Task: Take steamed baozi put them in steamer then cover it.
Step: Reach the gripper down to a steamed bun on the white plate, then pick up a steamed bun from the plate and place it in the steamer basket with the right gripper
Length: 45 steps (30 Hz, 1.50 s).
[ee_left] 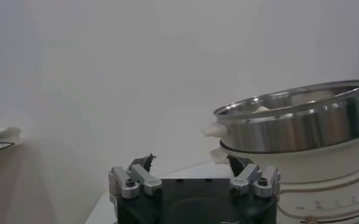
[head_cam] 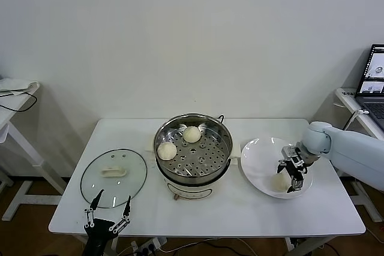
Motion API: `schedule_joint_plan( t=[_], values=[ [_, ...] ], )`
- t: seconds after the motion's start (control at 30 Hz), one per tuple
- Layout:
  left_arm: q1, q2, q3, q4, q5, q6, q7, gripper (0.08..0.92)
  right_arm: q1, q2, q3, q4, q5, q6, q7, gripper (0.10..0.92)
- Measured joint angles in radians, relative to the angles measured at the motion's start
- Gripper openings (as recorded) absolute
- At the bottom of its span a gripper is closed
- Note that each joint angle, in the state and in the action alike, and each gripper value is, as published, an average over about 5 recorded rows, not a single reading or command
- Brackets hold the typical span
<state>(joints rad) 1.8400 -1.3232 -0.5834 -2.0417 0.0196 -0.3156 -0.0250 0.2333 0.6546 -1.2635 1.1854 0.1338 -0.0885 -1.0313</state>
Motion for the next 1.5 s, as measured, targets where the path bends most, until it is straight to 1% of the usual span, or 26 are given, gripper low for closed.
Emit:
schedule_joint_plan(
  t=[0.13,0.23,0.47,0.67,0.83,1.03,1.33,1.5],
  values=[
    [0.000,-0.002,0.002,-0.002,0.000,0.000,0.000,0.823,-0.005,-0.002,0.006,0.005,0.001,-0.003,0.008,0.721],
    [0.001,-0.002,0.004,-0.005,0.000,0.002,-0.001,0.823,-0.001,-0.005,0.006,0.012,0.005,-0.004,0.009,0.707],
    [0.001,0.002,0.007,-0.008,0.000,0.002,-0.001,0.823,0.078,0.006,-0.002,0.045,0.009,0.018,-0.020,0.688],
    [-0.003,0.004,0.013,-0.007,0.000,0.002,-0.001,0.823,0.242,0.042,-0.044,0.099,0.026,0.073,-0.065,0.686],
    [-0.002,0.004,0.020,-0.004,0.000,0.001,-0.001,0.823,0.397,0.100,-0.082,0.151,0.028,0.152,-0.090,0.687],
    [-0.001,0.008,0.020,-0.003,0.000,-0.005,-0.001,0.823,0.519,0.188,-0.098,0.222,0.003,0.284,-0.099,0.694],
    [-0.006,0.008,0.016,-0.004,-0.001,-0.008,-0.001,0.823,0.561,0.316,-0.126,0.328,-0.087,0.484,-0.068,0.689],
    [-0.012,0.006,0.012,-0.002,-0.003,-0.013,-0.005,0.823,0.551,0.371,-0.133,0.357,-0.154,0.571,-0.037,0.688]
  ],
)
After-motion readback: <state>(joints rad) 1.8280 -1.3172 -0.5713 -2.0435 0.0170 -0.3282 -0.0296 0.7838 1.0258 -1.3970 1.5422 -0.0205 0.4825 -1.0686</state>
